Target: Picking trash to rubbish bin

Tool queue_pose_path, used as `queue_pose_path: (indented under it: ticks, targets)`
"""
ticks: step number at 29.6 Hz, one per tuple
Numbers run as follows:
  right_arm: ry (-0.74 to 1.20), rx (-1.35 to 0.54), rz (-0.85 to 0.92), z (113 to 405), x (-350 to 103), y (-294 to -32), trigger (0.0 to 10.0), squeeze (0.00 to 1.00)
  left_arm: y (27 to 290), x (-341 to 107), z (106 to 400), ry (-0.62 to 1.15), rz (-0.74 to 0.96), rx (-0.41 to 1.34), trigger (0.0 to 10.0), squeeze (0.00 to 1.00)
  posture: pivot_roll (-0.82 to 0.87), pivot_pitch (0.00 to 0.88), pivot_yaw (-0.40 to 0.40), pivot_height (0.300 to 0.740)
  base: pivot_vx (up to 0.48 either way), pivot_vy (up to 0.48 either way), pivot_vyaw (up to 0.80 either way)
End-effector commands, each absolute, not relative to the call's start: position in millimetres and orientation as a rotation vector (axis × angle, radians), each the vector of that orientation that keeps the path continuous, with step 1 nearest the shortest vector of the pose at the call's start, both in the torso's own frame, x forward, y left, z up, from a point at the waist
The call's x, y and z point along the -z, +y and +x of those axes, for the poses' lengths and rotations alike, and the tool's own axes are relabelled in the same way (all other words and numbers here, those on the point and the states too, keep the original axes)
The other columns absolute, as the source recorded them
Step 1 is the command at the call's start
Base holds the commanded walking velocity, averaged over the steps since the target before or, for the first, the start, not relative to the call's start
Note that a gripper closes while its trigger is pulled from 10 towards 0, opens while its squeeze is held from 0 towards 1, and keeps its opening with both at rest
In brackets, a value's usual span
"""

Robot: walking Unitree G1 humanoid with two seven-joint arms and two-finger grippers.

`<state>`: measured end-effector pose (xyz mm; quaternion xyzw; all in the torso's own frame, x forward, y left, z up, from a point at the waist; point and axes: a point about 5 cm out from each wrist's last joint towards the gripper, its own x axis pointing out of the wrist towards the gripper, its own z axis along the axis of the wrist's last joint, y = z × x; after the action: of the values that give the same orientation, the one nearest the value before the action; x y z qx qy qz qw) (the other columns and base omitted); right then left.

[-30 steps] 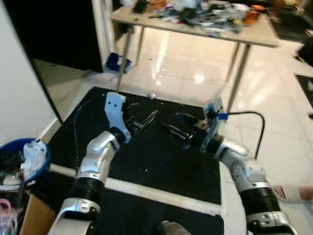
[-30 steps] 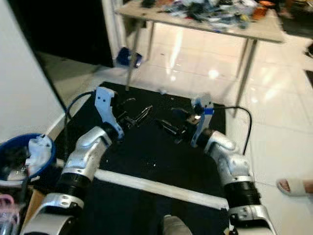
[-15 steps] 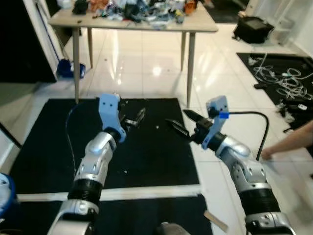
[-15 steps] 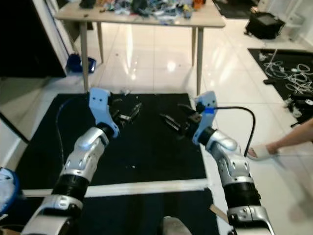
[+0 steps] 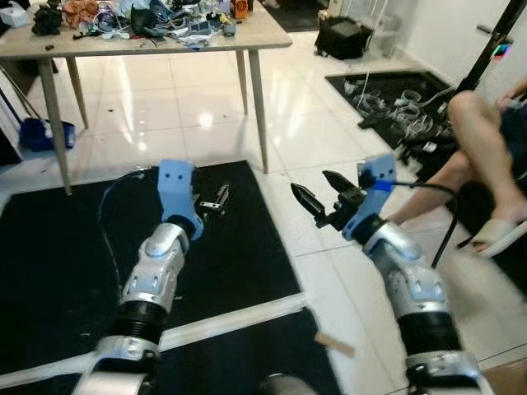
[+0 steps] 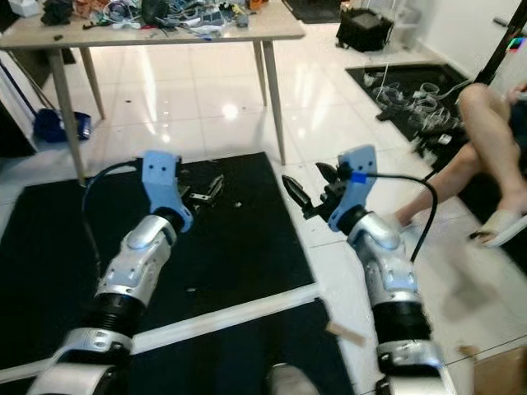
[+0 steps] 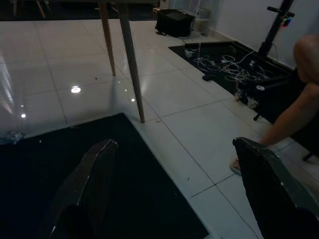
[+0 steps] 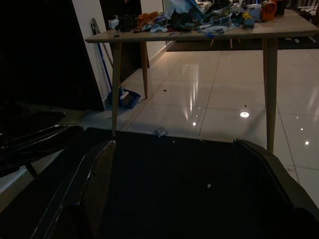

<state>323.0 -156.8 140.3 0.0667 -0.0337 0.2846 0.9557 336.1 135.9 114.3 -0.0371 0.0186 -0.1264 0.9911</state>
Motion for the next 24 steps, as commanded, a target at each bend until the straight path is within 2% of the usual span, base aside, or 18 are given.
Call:
queue_pose_path:
  ticks: [1, 24]
  targets:
    - [-0.066, -0.572, 0.127, 323.4, -138.5, -156.8, 10.0, 0.00, 133.5, -111.7, 334.8, 0.047, -0.073, 0.265, 10.0, 0.00, -0.09, 0.000, -0.032, 0.740, 0.311, 0.000, 0.00]
    - [-0.083, -0.575, 0.119, 324.9, -138.6, -155.7, 10.0, 0.00, 131.2, -112.1, 336.5, 0.059, -0.092, 0.302, 10.0, 0.00, -0.09, 0.000, -0.032, 0.740, 0.335, 0.000, 0.00]
